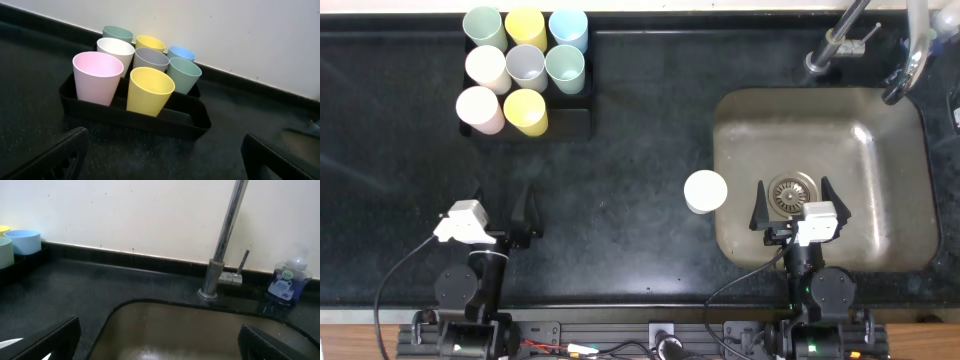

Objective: Store Cups

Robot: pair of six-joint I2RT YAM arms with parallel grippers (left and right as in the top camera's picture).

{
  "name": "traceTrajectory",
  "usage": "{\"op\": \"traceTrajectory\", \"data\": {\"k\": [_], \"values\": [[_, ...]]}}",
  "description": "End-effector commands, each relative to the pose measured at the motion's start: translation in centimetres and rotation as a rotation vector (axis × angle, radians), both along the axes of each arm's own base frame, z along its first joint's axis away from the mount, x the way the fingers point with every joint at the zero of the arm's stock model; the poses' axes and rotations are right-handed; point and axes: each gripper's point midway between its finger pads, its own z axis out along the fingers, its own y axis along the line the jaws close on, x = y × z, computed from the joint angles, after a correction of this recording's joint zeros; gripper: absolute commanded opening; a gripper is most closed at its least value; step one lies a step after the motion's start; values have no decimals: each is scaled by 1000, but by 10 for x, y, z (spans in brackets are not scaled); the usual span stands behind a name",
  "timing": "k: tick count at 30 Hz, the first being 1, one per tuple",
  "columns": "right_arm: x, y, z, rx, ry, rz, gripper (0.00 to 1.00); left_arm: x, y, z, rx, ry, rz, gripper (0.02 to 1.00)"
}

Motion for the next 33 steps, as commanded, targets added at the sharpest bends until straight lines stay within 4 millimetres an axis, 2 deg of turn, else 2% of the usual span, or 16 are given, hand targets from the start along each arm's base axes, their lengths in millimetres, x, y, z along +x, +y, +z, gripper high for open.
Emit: {"op": "traceTrajectory", "data": {"k": [1,31,33], "values": [[0,1,-4,-2,1,3,998,0,-2,1,65,-12,-18,1000],[0,1,-4,-2,1,3,998,0,-2,0,65,-11,-18,1000],[0,5,-3,36,2,29,998,0,-2,0,64,-11,-18,1000]]}}
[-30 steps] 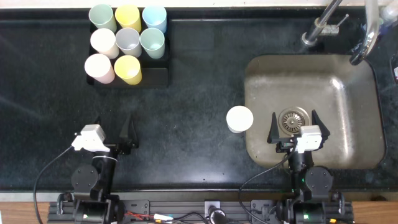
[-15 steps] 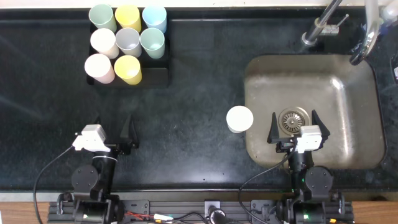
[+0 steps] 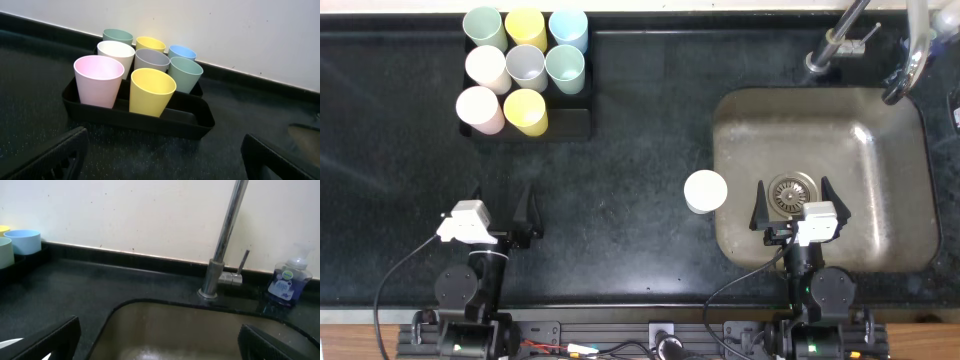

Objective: Store Cups

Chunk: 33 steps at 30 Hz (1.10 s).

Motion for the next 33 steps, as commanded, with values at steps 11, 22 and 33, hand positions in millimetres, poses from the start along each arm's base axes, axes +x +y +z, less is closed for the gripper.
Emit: {"op": "traceTrajectory", "data": {"k": [11,22,33], "values": [[-1,12,5,82,-19,72,996,0,-2,0,21,-7,-14,1000],[-34,44,97,96,257,249,998,0,-2,0,21,-7,-14,1000],[4,-19,154,-10,894,-124,998,0,-2,0,21,-7,-14,1000]]}}
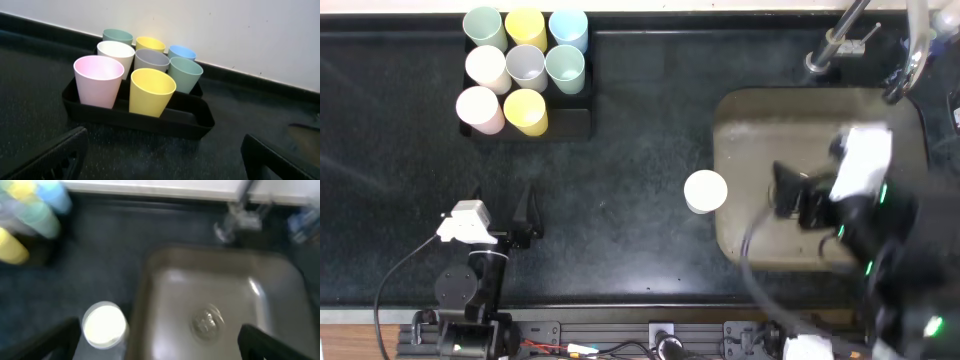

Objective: Store Cups

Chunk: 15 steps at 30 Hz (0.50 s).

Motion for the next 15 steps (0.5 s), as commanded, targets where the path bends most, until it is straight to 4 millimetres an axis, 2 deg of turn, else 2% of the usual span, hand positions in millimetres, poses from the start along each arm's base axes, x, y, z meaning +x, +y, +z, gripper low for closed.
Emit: {"op": "traceTrajectory", "data": {"k": [1,6,9,13,15], "values": [[8,-19,5,-98,208,-68,998,0,-2,0,21,-6,-14,1000],[20,5,-41,-103,494,31,996,0,-2,0,20,-6,-14,1000],[32,28,-64,-138,578,133,998,0,-2,0,20,-6,-14,1000],[36,66,-93,-170,673,355,1000,0,-2,0,20,-7,-14,1000],[41,77,-108,-183,706,416,996,0,-2,0,20,-7,-14,998]]}}
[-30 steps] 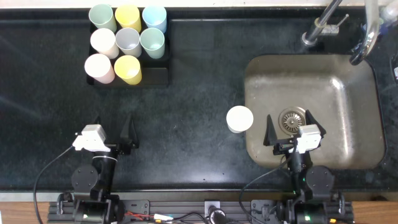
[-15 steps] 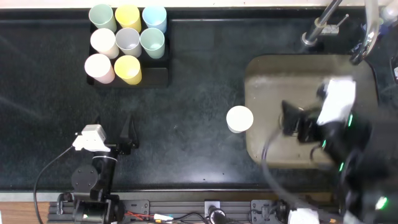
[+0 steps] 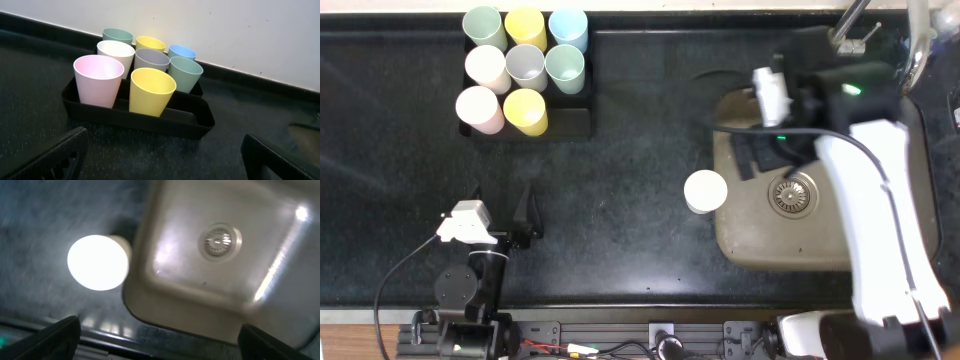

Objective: Store Cups

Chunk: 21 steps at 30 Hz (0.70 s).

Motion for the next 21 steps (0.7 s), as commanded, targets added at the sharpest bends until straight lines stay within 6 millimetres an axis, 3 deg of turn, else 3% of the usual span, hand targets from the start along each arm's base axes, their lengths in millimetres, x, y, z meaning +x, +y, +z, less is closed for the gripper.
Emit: {"op": "traceTrajectory", "data": {"k": [1,5,12,21], "values": [[7,28,-23,25,56,175,998,0,-2,0,20,-7,-13,1000],[17,30,-53,17,90,195,998,0,-2,0,21,-7,-13,998],[3,33,-93,23,157,231,998,0,-2,0,20,-7,-13,1000],[-6,36,-120,47,190,231,998,0,-2,0,20,-7,-13,1000]]}}
